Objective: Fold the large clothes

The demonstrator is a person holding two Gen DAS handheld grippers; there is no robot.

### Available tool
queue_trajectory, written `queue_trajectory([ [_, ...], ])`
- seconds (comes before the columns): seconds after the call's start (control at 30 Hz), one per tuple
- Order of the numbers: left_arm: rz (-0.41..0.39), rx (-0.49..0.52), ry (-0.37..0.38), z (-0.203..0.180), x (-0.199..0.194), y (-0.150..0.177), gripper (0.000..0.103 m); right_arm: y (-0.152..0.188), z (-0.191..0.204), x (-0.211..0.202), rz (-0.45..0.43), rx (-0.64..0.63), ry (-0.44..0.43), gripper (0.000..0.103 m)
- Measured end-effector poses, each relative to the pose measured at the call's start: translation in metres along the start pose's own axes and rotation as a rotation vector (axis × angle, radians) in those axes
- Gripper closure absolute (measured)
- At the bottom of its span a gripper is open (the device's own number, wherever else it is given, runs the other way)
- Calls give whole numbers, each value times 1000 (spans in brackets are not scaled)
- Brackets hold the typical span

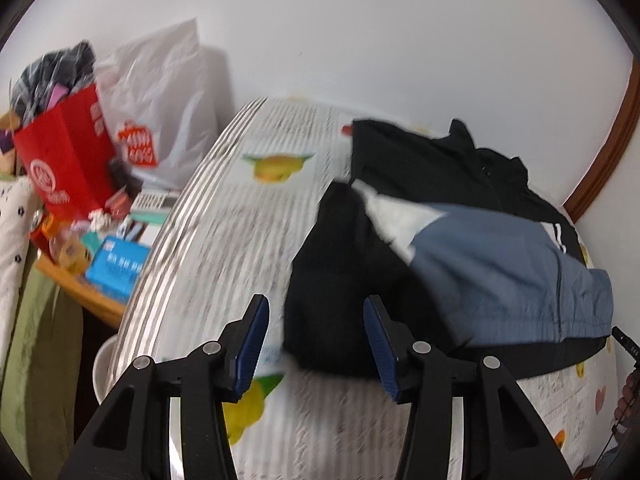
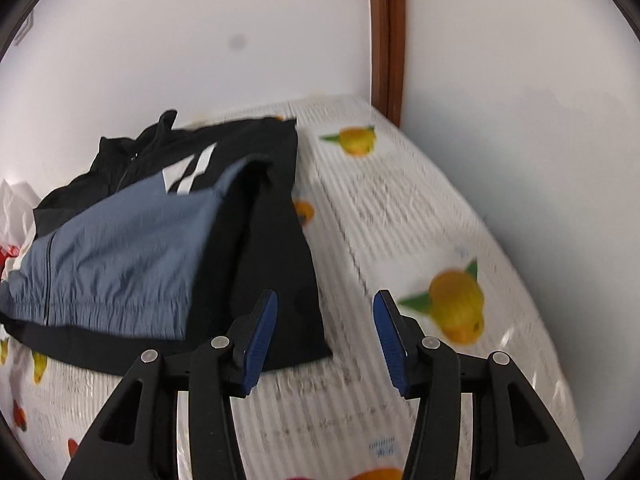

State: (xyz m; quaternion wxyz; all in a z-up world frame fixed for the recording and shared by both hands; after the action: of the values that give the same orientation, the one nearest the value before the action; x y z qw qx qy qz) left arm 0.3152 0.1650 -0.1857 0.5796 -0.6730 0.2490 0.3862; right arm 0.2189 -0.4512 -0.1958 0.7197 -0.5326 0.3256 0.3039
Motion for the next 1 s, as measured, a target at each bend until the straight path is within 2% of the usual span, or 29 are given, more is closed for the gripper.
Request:
queue_trajectory([
  [0.2, 51, -12, 25, 7, 13, 19, 56, 5, 5, 6, 3, 32, -57, 53],
  [0.33, 75, 2, 34, 0, 25, 24, 56, 7, 14, 23, 40, 42, -97, 53],
  [0.6, 90, 9, 57, -16, 42, 24, 56, 17, 15, 50, 92, 57, -90, 54],
  [0.67, 89, -3, 56, -17, 42, 23, 57, 16, 18, 52, 90, 36, -93, 61],
  [0.7, 90, -8, 52, -17, 42, 23, 64, 16, 21, 52, 94, 23, -104, 71],
  [0.73, 90, -9, 51, -16, 42, 24, 75, 16, 23, 52, 95, 8, -99, 75],
  [0.83, 89, 3, 59, -17, 37, 28, 88, 16, 28, 48, 88, -35, -79, 89],
  [1.0, 67, 40, 65, -15, 19, 38, 92, 17, 30, 36, 81, -37, -90, 95],
])
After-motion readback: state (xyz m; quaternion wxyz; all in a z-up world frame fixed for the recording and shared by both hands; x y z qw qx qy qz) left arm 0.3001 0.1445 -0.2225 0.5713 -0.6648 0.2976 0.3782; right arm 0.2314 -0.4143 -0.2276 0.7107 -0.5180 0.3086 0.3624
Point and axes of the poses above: each gripper's, at about its wrist camera, not at the fingertips, and x roughly the way its jaws point, z to its left, y to its underside, the point moved 10 cm from there along x, roughly the way its jaws point, and after that the axes turned 9 degrees about -y, right-handed, at the moved point
